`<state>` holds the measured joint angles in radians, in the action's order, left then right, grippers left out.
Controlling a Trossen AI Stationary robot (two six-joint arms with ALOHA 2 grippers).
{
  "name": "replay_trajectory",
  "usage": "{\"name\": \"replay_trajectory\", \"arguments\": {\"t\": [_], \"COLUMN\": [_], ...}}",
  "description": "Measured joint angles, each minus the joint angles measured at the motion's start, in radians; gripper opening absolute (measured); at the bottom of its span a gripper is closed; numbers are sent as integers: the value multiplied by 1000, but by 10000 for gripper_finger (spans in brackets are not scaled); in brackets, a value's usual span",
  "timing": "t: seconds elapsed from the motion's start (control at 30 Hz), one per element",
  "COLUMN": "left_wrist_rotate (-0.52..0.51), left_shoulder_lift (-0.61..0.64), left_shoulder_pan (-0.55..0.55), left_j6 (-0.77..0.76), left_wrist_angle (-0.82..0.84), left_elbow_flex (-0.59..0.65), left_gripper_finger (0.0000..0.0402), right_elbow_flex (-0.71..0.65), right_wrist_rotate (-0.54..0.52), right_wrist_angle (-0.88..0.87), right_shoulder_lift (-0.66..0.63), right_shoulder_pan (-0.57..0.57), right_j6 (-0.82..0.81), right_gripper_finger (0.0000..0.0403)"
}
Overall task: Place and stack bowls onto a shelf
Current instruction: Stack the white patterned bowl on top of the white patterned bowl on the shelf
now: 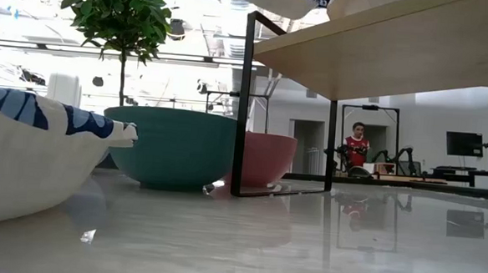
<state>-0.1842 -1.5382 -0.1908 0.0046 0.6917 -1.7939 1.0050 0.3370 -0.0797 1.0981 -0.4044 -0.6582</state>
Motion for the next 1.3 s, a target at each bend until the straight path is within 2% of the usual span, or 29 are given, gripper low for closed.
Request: {"name": "replay_trajectory", "arguments": {"t": [0.13,0.3,0.4,0.57,0.77,0.9,1.1,1.3], "left_wrist_rotate": [-39,-155,-180,-180,-190,-193,-197,-197], "left_shoulder_lift": [14,47,81,145,204,224,231,230], "left_shoulder_pan": [0,0,0,0,0,0,0,0], "left_j6": [33,40,36,-3,-44,-43,-43,-25], "left_wrist_angle": [9,-6,-7,-11,-10,-4,3,32], "left_elbow_flex": [0,0,0,0,-1,-1,-1,-1], "left_gripper_finger": [219,280,291,292,293,293,293,293], "right_elbow_flex": [0,0,0,0,0,0,0,0], "right_wrist_rotate": [0,1,23,128,173,128,-40,-175], "right_wrist_angle": [-45,-159,-212,-280,-413,-541,-714,-752], "right_shoulder_lift": [0,-14,-52,-161,-295,-350,-366,-328], "right_shoulder_pan": [-24,-39,-36,-15,90,208,407,540], "right_j6": [-43,-81,-111,-201,-328,-416,-555,-617], "right_gripper_finger": [21,21,21,21,21,21,21,32]}}
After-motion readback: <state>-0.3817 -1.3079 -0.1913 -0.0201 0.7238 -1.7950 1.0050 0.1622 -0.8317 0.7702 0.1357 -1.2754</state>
